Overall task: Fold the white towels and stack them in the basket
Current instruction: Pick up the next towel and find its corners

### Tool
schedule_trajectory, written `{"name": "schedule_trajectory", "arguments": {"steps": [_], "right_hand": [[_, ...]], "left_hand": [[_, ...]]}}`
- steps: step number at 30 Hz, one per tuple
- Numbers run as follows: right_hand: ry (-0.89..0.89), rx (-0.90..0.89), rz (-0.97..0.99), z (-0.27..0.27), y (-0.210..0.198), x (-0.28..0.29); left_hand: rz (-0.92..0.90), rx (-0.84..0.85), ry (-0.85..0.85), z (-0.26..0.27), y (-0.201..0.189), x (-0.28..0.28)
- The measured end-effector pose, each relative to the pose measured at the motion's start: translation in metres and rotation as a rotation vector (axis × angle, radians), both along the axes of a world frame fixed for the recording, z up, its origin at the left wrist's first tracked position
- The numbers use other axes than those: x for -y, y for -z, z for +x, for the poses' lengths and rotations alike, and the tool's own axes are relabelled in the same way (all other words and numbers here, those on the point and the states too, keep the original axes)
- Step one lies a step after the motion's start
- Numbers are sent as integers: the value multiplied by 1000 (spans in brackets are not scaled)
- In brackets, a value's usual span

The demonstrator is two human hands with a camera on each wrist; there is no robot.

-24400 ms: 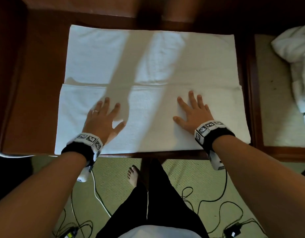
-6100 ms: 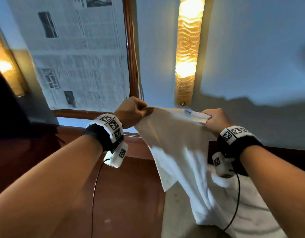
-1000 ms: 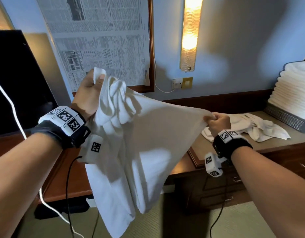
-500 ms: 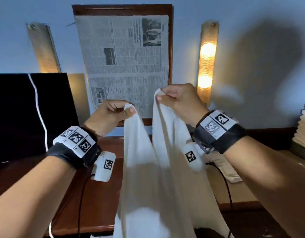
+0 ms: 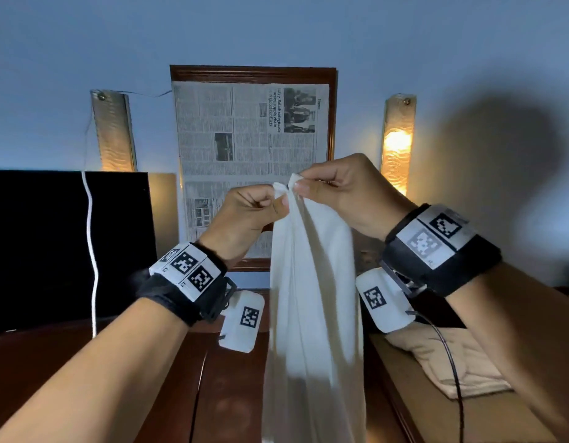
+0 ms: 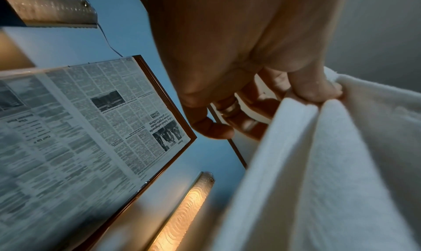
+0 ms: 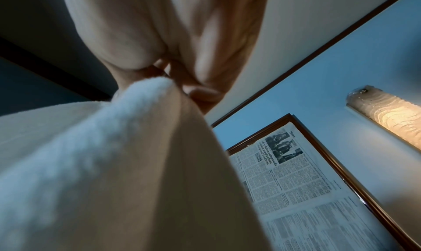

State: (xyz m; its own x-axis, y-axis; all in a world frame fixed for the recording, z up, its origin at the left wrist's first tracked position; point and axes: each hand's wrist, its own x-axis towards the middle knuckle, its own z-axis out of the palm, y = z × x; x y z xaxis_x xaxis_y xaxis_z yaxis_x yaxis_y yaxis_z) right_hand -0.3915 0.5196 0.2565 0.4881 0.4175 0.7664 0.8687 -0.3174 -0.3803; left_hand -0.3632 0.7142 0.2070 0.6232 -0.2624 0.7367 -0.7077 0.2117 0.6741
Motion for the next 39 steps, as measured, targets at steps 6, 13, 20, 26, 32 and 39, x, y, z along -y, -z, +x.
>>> {"name": "schedule_trajectory", "arguments": {"steps": [6,13,20,26,32,39], "right_hand": [[-36,-64,-8,3,5,5],[-311,-398,85,14,33,-9],[6,-329,153,39,75,-11],[173,-204,-35,47,98,-14],[277,-152,9,55,112,-7],[116,-361,149,67,138,33]], "left_hand": [[30,-70,84,3,0,7],[-32,-183,8,4,12,9],[-43,-456,-32,-4,56,8],[193,-334,-223,-7,74,13],[400,-172,-420,11,78,21],[411,-180,-345,41,77,34]]}}
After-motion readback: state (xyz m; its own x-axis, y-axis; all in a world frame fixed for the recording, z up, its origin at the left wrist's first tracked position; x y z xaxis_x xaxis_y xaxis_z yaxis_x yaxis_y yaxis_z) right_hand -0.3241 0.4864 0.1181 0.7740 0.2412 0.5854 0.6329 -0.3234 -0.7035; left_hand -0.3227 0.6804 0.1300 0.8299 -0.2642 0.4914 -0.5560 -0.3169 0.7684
